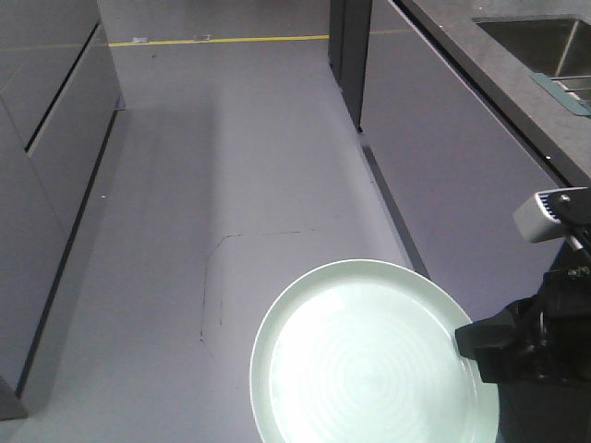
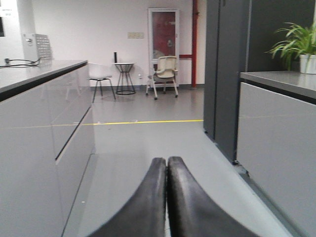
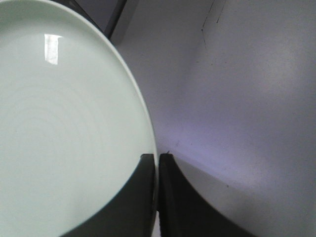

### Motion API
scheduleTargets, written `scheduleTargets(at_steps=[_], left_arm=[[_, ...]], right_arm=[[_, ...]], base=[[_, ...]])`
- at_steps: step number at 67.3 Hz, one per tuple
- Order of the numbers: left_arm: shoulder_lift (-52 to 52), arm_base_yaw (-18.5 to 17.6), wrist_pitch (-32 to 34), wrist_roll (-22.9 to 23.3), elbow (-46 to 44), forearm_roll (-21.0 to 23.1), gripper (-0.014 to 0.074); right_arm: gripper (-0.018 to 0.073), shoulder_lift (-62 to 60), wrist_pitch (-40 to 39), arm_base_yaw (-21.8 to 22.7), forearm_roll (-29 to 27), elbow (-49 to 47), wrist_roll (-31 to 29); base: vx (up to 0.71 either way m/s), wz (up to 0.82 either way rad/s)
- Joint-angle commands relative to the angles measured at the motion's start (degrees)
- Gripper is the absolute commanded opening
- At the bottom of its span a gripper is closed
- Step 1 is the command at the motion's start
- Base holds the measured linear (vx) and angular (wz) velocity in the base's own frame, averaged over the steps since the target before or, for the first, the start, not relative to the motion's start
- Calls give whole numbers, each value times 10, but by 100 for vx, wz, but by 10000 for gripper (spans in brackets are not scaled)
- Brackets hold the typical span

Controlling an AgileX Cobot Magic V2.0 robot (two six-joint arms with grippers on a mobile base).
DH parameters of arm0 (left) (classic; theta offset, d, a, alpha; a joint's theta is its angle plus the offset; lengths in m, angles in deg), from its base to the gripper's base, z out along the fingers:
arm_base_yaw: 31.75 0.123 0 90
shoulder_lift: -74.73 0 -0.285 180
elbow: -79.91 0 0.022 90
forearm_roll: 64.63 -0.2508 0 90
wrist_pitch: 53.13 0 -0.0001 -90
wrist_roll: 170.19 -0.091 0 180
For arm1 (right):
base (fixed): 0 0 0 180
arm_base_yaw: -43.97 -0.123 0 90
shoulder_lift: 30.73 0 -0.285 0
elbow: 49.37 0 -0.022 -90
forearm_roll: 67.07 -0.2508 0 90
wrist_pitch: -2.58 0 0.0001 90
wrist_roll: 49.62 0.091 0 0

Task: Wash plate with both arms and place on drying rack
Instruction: 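Drive the base away from the counter holding the plate in the right gripper, then drive along the aisle carrying the plate in the right gripper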

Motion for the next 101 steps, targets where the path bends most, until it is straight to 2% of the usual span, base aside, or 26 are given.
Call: scheduleTargets(at_steps=[1, 101], left_arm=[[7, -3, 39, 3, -18, 1, -6], [7, -3, 39, 3, -18, 1, -6]], right_arm=[[-4, -7, -21, 1, -21, -15, -6], [-4, -7, -22, 1, -20, -15, -6]], base=[[8, 29], [9, 15]])
